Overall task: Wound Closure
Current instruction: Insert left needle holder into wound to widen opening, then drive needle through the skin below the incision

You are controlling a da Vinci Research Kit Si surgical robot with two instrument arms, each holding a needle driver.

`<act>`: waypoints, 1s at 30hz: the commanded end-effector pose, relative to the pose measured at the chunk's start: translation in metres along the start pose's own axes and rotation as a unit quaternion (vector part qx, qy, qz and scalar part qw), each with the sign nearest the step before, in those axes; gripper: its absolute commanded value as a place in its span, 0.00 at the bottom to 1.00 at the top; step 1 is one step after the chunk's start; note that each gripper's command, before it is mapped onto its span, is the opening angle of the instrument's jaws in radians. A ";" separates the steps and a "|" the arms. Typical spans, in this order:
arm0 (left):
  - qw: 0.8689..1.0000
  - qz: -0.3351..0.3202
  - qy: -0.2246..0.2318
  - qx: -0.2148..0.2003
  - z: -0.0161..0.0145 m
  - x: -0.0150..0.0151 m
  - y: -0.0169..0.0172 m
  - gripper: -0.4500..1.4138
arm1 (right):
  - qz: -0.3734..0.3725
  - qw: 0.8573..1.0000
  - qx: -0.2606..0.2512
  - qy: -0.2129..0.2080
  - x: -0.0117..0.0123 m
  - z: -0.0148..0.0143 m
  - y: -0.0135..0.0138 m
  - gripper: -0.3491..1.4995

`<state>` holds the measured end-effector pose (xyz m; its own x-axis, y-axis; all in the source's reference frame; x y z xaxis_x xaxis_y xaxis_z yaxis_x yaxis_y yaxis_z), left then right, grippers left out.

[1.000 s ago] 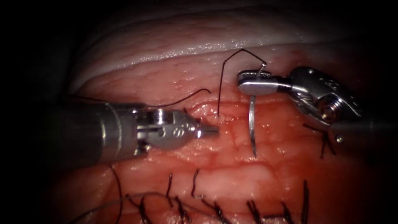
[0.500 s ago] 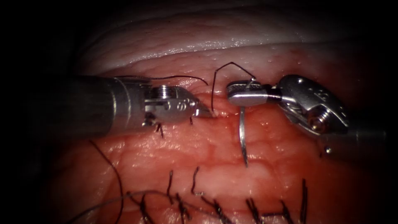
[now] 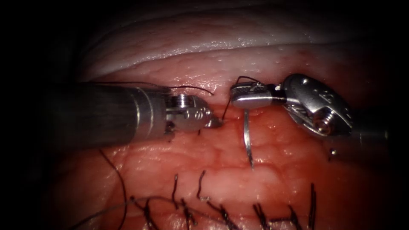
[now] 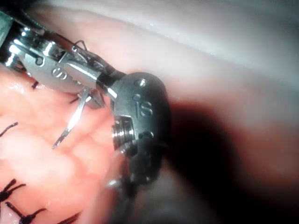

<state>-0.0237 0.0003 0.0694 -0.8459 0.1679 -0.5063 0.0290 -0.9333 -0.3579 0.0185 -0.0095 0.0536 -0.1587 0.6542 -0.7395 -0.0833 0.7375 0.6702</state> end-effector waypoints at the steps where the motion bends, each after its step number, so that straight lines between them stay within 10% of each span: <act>1: 1.000 0.001 -0.002 -0.002 0.0004 0.0002 -0.0001 0.00 | -0.007 1.000 0.000 0.003 -0.0003 0.0008 0.0007 0.00; 11: 1.000 0.000 0.007 -0.016 -0.0006 0.0005 0.0010 0.33 | -0.079 0.996 -0.014 0.027 0.0000 0.0013 0.0036 0.00; 30: 1.000 -0.013 0.010 -0.021 -0.0017 0.0004 0.0023 0.36 | -0.245 0.968 -0.045 0.019 -0.0047 0.0035 0.0056 0.00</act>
<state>-0.0225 -0.0014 0.0664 -0.8355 0.1993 -0.5121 0.0288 -0.9147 -0.4031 0.0216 -0.0083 0.0600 -0.1086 0.2113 -0.9714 -0.2452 0.9412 0.2322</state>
